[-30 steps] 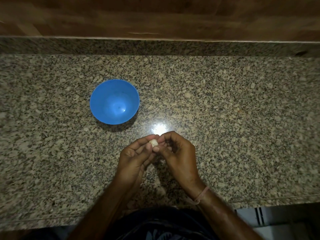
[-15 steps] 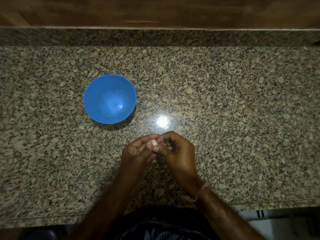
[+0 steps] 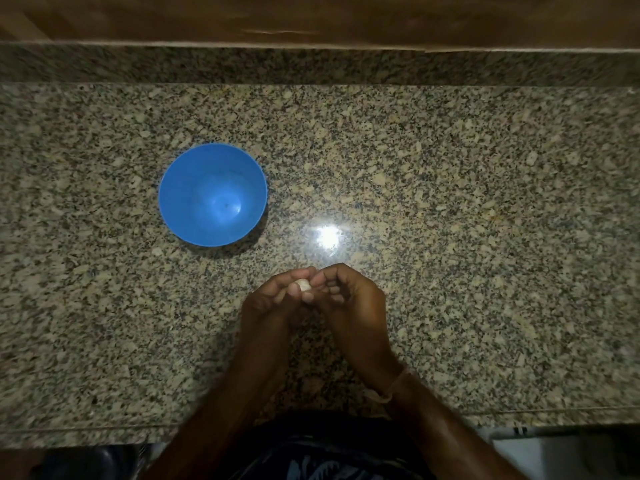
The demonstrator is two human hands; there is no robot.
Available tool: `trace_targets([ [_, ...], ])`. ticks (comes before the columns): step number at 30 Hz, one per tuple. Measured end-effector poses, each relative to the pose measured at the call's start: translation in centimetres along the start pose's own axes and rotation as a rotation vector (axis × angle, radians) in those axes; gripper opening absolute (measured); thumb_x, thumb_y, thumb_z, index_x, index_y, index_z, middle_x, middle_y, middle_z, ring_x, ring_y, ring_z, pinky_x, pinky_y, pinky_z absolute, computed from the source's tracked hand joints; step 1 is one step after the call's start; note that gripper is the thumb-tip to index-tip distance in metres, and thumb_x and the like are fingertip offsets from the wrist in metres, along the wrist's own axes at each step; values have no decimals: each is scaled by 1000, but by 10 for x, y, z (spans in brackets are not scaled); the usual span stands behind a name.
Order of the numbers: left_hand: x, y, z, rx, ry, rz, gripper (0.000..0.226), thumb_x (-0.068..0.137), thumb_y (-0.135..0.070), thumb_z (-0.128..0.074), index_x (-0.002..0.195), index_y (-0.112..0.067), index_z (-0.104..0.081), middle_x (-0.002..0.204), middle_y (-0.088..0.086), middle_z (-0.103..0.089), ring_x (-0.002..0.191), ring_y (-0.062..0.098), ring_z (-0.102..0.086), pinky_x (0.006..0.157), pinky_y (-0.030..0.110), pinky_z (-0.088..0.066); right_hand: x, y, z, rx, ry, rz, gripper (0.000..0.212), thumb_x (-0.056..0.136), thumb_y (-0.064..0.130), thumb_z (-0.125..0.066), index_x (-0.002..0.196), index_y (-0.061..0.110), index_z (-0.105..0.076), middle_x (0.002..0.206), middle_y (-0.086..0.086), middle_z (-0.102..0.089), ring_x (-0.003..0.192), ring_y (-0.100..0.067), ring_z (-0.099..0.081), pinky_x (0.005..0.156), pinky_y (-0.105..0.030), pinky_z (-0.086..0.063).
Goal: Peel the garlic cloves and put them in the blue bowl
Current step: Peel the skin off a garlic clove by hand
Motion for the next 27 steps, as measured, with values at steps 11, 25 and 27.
trace_targets([
  [11, -2, -1, 2, 151, -52, -107, 27, 94, -22, -62, 116, -13, -75, 108, 14, -79, 105, 33, -76, 90, 40, -61, 2, 1, -1, -119, 11, 105, 14, 88, -9, -74, 81, 1, -67, 72, 25, -69, 66, 5, -63, 64, -9, -47],
  [25, 1, 8, 2, 57, -70, -3, 25, 103, -15, -56, 120, -1, -69, 109, 20, -77, 104, 33, -76, 86, 35, -62, 1, 0, -2, -131, -32, 109, 12, 89, -4, -78, 88, 7, -72, 90, 4, -78, 78, -6, -72, 70, -19, -55],
  [27, 2, 8, 2, 70, -48, 4, 24, 105, -16, -58, 123, -4, -68, 111, 19, -77, 107, 34, -75, 87, 35, -62, 1, -2, 0, -93, -39, 95, 13, 87, -7, -78, 89, 6, -74, 88, 1, -78, 77, -6, -72, 70, -19, -55],
])
Point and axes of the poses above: each hand's wrist, its own x-axis towards the middle knuckle, its own z-axis out of the back of the hand, y = z × x, the point moved 8 cm from there along x, towards the middle knuckle
